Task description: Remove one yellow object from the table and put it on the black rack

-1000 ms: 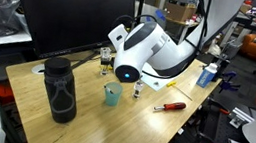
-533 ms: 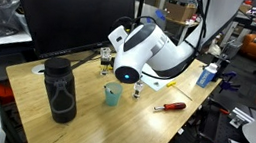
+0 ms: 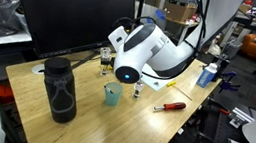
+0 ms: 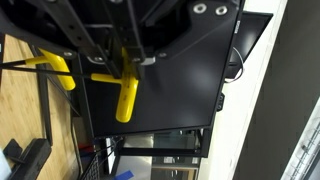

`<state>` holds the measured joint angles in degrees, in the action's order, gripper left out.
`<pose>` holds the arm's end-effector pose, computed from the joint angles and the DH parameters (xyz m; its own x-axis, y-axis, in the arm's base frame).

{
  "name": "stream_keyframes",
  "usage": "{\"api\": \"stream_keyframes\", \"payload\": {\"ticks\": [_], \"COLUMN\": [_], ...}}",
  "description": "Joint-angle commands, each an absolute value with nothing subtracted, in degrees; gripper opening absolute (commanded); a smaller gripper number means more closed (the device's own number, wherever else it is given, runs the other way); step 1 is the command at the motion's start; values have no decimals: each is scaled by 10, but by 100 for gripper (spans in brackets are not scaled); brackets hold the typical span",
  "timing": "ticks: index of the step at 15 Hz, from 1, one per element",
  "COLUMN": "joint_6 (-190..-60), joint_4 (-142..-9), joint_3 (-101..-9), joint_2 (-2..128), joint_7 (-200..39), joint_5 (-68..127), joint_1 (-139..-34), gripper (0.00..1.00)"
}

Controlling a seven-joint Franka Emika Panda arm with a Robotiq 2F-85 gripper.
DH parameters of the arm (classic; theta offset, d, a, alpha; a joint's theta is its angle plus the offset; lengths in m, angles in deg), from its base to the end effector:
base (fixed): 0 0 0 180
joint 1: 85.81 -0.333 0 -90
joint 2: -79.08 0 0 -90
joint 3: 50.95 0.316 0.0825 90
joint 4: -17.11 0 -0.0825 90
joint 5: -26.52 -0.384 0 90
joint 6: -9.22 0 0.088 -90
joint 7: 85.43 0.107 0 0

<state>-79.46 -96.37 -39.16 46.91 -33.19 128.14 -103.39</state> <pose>0.5672 0.1890 0.2225 0.8054 0.5912 -0.0413 0.0174 0.0460 0.9988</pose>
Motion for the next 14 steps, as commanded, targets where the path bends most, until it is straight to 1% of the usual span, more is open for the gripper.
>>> {"api": "stream_keyframes", "payload": {"ticks": [1, 14], "joint_6": [-803, -815], "joint_4": [-953, -940], "joint_3": [-384, -387], "joint_2": [462, 438], "joint_7": [-346, -363], "joint_5": [1281, 1292], "joint_1": [-1021, -1020], "gripper": [4, 4]}}
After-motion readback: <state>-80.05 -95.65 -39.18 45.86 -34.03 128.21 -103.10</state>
